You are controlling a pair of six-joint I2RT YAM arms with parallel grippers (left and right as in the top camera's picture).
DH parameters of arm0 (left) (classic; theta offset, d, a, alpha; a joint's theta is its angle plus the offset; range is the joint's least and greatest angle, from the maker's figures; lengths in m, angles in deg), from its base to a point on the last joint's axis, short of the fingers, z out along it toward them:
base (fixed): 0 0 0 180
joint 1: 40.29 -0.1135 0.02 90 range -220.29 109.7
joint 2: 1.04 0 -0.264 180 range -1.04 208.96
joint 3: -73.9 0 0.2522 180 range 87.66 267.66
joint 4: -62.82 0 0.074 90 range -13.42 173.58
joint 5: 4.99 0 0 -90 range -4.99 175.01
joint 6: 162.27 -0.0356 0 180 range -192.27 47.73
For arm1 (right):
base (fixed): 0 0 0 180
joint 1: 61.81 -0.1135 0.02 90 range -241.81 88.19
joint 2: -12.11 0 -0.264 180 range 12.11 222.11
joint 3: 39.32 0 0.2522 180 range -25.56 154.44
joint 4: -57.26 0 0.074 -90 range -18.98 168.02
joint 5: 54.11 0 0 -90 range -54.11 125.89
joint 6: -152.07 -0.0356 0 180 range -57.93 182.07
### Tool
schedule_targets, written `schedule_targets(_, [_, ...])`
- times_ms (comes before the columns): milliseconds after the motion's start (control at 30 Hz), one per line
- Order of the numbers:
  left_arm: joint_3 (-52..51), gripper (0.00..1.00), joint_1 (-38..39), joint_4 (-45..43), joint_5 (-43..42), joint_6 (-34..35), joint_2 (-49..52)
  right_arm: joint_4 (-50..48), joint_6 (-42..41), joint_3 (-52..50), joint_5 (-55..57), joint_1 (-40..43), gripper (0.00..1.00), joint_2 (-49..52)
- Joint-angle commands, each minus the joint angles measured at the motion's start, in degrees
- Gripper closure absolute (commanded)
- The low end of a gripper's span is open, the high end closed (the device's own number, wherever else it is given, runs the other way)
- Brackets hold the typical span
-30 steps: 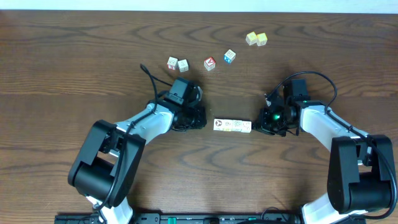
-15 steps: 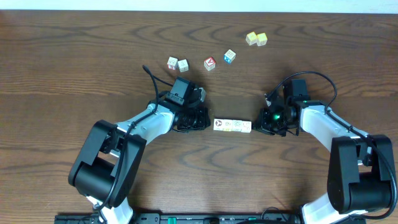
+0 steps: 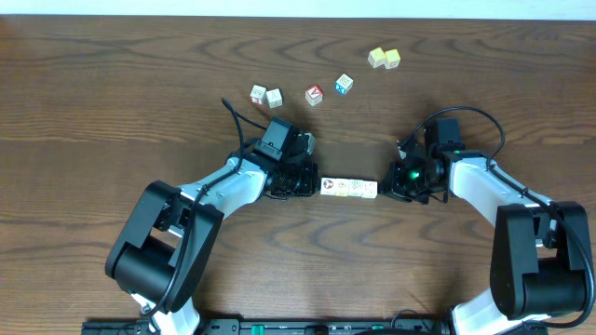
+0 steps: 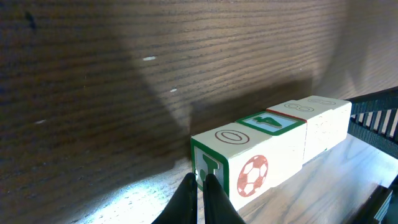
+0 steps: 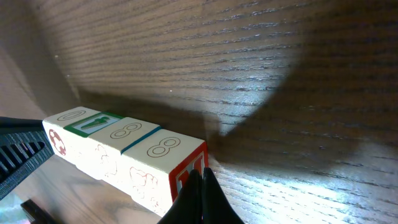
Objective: Lift 4 blocks
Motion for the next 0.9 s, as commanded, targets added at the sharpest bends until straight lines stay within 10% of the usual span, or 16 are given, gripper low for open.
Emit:
schedule_targets(0, [-0.46, 0.93, 0.15, -0.07, -0.87, 0.42, 0.22, 0.00, -0.61, -0.09, -1.16, -0.24, 0.99, 0.28])
schedule_targets(867, [-0.46, 0.93, 1.05, 1.68, -1.07, 2.03, 0.22, -1.70, -0.59, -0.09, -1.16, -0.24, 0.99, 0.28])
